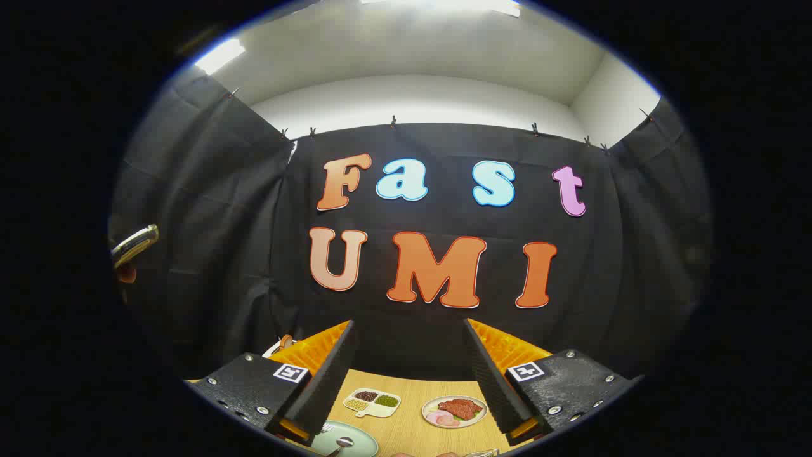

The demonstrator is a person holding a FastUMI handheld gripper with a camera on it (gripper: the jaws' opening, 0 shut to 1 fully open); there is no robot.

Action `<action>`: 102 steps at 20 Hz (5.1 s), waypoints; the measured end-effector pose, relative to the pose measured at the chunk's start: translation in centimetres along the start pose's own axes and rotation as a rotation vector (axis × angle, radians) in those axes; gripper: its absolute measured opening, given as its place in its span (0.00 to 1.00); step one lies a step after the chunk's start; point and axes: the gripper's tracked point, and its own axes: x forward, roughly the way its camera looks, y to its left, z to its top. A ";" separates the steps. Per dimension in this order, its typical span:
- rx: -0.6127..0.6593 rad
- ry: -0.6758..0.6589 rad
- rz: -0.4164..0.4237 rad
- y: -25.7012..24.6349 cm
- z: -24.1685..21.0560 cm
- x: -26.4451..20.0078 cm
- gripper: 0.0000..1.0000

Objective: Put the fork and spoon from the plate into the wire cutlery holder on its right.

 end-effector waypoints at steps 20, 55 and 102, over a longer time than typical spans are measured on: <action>0.003 0.031 0.052 0.8 -0.7 0.7 0.98; 0.118 0.922 0.162 12.6 -26.8 -2.7 0.96; 0.317 1.368 0.073 8.7 -36.2 -9.0 0.04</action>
